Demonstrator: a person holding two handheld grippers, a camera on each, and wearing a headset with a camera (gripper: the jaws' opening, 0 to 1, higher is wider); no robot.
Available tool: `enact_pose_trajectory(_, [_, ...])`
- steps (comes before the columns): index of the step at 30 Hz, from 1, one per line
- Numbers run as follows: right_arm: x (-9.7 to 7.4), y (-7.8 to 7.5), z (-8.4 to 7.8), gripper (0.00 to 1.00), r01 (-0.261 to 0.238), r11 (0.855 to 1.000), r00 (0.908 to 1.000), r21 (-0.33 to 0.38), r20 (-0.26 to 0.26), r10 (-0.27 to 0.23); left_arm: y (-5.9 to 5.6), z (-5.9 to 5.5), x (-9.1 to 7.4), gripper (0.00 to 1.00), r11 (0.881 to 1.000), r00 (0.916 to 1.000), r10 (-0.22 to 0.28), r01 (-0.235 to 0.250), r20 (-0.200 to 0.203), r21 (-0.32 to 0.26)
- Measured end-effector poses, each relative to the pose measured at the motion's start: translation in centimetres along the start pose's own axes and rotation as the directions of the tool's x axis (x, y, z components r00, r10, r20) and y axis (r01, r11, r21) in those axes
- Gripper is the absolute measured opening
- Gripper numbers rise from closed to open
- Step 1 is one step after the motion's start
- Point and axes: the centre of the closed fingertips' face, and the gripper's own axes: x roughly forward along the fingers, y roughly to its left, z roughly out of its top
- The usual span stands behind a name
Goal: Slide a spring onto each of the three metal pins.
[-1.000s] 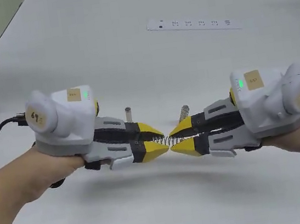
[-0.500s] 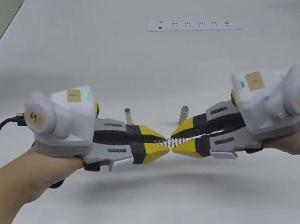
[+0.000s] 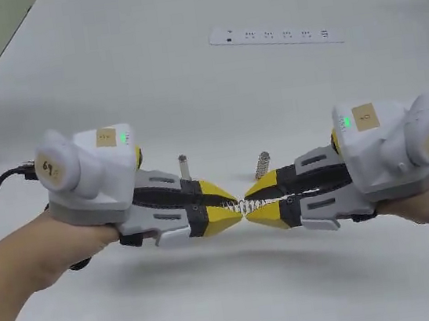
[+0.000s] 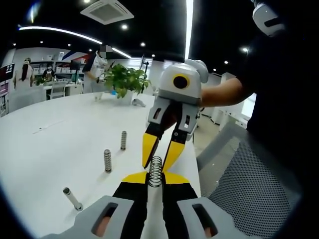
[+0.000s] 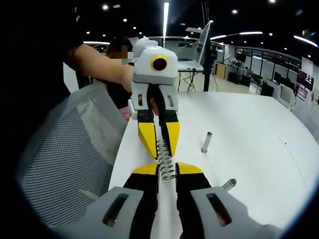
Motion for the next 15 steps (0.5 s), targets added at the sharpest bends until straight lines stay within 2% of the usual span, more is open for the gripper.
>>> enact_pose_trajectory(8, [-0.57, -0.10, -0.90, 0.11, 0.011, 0.999, 0.9999, 0.034, -0.006, -0.011, 0.22, 0.15, -0.24, 0.02, 1.000, 1.0000, 0.005, -0.005, 0.006, -0.008])
enact_pose_trajectory(15, [-0.97, -0.22, -0.69, 0.08, 0.020, 1.000, 0.9998, 0.022, 0.004, -0.020, 0.17, 0.23, -0.04, 0.02, 1.000, 1.0000, -0.005, 0.005, 0.009, -0.014])
